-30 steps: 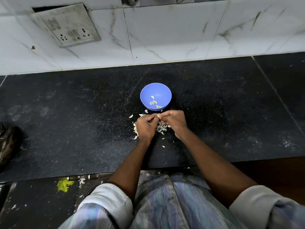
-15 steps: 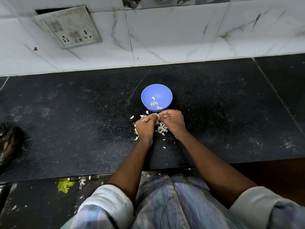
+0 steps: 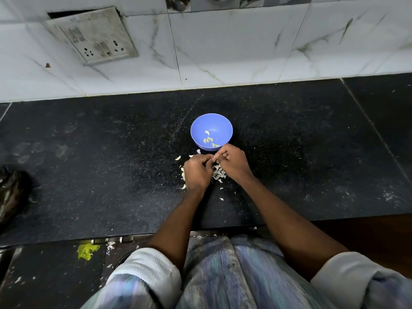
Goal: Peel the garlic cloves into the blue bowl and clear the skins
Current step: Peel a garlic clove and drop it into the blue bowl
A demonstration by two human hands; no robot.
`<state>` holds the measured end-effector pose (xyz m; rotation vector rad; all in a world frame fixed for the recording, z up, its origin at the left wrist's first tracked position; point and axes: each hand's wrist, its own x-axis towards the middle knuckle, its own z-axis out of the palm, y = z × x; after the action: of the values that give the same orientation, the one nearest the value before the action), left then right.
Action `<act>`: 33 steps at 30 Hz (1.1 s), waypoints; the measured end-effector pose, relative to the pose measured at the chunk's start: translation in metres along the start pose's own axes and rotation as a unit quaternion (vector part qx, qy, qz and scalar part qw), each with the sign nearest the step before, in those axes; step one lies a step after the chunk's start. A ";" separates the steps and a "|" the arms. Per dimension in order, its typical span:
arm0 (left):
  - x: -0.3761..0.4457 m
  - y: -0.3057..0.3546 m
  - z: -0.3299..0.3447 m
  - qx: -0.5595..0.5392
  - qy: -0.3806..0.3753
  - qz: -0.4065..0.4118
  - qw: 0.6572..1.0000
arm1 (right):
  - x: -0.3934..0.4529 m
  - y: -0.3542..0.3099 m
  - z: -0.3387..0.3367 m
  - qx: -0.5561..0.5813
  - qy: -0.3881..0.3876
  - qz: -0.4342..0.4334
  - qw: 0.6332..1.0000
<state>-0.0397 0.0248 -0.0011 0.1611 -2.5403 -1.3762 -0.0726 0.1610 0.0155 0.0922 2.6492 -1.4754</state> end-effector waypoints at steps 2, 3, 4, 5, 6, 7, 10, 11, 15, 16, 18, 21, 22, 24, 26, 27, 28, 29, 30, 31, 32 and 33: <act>-0.003 -0.002 0.002 0.054 0.011 0.052 0.997 | 0.003 -0.003 0.003 0.105 -0.025 0.084 0.991; -0.004 -0.005 0.003 0.078 0.013 0.075 0.994 | 0.004 -0.006 0.004 0.167 -0.042 0.128 0.977; -0.003 -0.007 0.004 0.097 0.015 0.095 0.991 | 0.005 -0.007 0.004 0.220 -0.057 0.162 0.960; -0.002 -0.010 0.005 0.102 0.017 0.107 0.989 | 0.005 -0.008 0.003 0.252 -0.067 0.178 0.949; -0.002 -0.010 0.005 0.087 0.020 0.104 0.991 | 0.005 -0.007 0.003 0.267 -0.071 0.178 0.944; 0.000 -0.009 0.005 0.047 0.021 0.079 0.996 | 0.005 -0.006 0.004 0.264 -0.067 0.165 0.948; 0.006 0.007 0.006 -0.201 -0.003 -0.159 0.967 | 0.003 0.002 0.003 0.213 -0.036 0.082 0.973; 0.009 0.012 0.007 -0.284 -0.016 -0.252 0.925 | 0.002 0.005 0.003 0.187 -0.024 0.050 0.981; 0.020 0.017 0.001 -0.470 -0.084 -0.507 0.718 | 0.001 0.015 0.001 0.107 -0.010 -0.039 0.993; 0.020 0.017 0.001 -0.486 -0.084 -0.521 0.697 | 0.001 0.016 0.001 0.115 -0.013 -0.035 0.993; 0.017 0.021 0.005 -0.475 -0.071 -0.510 0.713 | 0.002 0.014 0.002 0.159 -0.028 0.032 0.986; 0.006 0.018 0.013 -0.312 -0.014 -0.308 0.899 | 0.008 0.003 0.003 0.247 -0.039 0.187 0.950; 0.005 0.013 0.014 -0.225 0.000 -0.191 0.955 | 0.010 -0.001 0.003 0.277 -0.041 0.218 0.935; 0.005 0.003 0.011 -0.081 0.017 0.008 0.997 | 0.014 -0.009 -0.001 0.323 -0.058 0.262 0.908; 0.004 -0.007 0.010 0.017 0.018 0.116 0.993 | 0.016 -0.012 -0.005 0.347 -0.081 0.307 0.882; 0.003 -0.010 0.009 0.051 0.017 0.143 0.988 | 0.016 -0.012 -0.004 0.354 -0.088 0.325 0.873; 0.003 -0.014 0.010 0.067 0.018 0.150 0.986 | 0.015 -0.012 -0.002 0.359 -0.091 0.330 0.869; 0.002 -0.015 0.011 0.059 0.018 0.128 0.990 | 0.013 -0.011 -0.001 0.358 -0.090 0.315 0.874; 0.002 -0.014 0.012 0.017 0.016 0.070 0.997 | 0.012 -0.009 0.001 0.345 -0.083 0.283 0.891; 0.004 -0.008 0.013 -0.058 0.007 -0.031 0.998 | 0.010 -0.006 0.003 0.316 -0.070 0.240 0.915; 0.008 0.001 0.012 -0.160 -0.005 -0.154 0.975 | 0.007 -0.003 0.006 0.282 -0.053 0.193 0.938; 0.012 0.009 0.009 -0.267 -0.012 -0.276 0.923 | 0.006 0.001 0.007 0.251 -0.038 0.146 0.956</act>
<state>-0.0539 0.0349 0.0035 0.8015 -2.1044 -2.2249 -0.0776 0.1561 0.0103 0.4357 2.0299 -1.9459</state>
